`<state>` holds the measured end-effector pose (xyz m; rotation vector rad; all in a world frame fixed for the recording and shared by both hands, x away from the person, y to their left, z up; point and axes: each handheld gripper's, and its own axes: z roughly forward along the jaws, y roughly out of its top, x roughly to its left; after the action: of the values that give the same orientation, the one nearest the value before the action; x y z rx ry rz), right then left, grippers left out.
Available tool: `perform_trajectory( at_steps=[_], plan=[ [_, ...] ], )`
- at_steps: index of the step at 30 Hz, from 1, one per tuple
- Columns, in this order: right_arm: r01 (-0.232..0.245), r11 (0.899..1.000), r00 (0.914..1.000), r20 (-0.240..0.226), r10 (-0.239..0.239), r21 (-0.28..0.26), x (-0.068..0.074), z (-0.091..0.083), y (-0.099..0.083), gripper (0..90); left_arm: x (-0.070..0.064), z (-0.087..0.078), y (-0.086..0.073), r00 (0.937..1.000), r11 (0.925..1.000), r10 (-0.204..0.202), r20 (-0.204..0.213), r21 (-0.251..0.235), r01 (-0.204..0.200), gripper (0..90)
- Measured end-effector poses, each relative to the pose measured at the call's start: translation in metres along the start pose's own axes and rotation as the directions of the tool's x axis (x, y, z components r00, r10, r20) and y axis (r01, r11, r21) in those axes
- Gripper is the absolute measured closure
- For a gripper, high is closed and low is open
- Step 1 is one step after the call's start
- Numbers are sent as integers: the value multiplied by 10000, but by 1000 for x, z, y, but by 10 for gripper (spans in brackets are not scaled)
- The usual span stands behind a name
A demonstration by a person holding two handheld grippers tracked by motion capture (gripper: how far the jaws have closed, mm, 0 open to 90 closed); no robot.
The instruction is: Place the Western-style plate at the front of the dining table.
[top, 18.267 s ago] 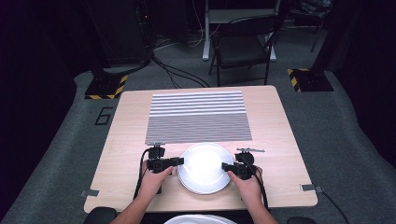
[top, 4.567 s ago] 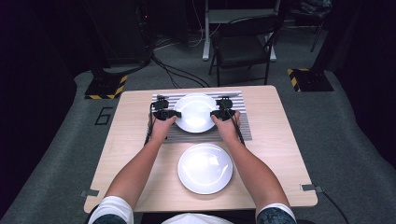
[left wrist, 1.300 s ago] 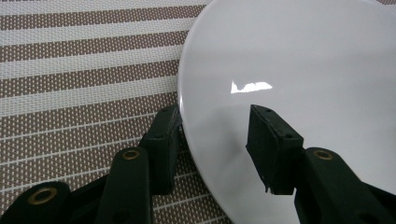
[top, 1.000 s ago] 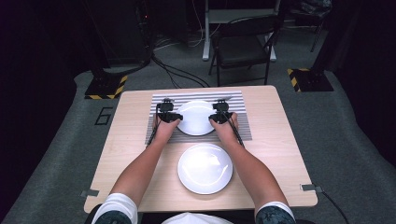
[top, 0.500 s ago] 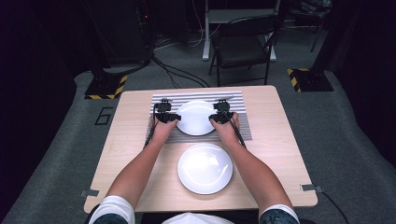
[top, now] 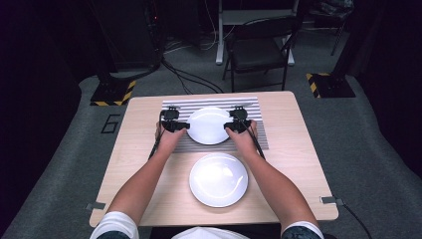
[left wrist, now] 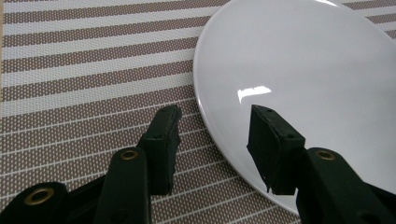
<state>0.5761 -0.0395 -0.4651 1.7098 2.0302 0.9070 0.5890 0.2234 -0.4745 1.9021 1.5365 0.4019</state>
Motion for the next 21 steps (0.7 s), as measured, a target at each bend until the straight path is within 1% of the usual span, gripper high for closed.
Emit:
perform_trajectory(
  at_steps=[5, 6, 7, 9, 10, 11, 12, 14, 18, 21],
  plan=[
    [120, 9999, 9999, 40, -120, -29, -2, -5, -1, 517, 0, -9, 0, 9999, 9999, 129, 5, -47, -129, 527],
    [66, 10000, 10000, 37, -66, -39, -2, -6, -1, 517, -1, -10, 0, 9999, 9999, 114, 13, -56, -114, 527],
    [41, 10000, 10000, 10, -41, -45, -2, -8, -1, 516, -1, -12, 0, 9998, 9998, 195, 0, -84, -195, 526],
    [142, 9998, 9999, -21, -143, -116, -3, -11, -1, 514, -1, -16, 1, 9999, 9998, 136, 55, -136, -135, 522],
    [168, 9998, 9999, -15, -169, -123, -3, -13, -2, 514, 0, -18, 1, 9997, 9996, 208, 102, -166, -206, 520],
    [202, 9997, 9998, -61, -203, -115, -3, -15, -3, 513, -1, -20, 1, 9999, 9997, 99, 139, -208, -96, 518],
    [197, 9997, 9998, -93, -199, -154, -3, -16, -3, 512, 0, -22, 2, 9997, 9996, 185, 129, -234, -181, 515],
    [249, 9996, 9995, -164, -252, -156, -4, -19, -4, 506, 0, -25, 2, 9996, 9995, 199, 181, -251, -195, 511],
    [197, 9998, 9986, -490, -195, 35, -5, -25, -7, 494, 2, -31, -1, 9995, 9993, 270, 142, -259, -266, 507],
    [227, 9997, 9981, -581, -223, 59, -6, -31, -9, 492, 5, -34, -3, 9994, 9993, 279, 189, -255, -274, 496]
  ],
)
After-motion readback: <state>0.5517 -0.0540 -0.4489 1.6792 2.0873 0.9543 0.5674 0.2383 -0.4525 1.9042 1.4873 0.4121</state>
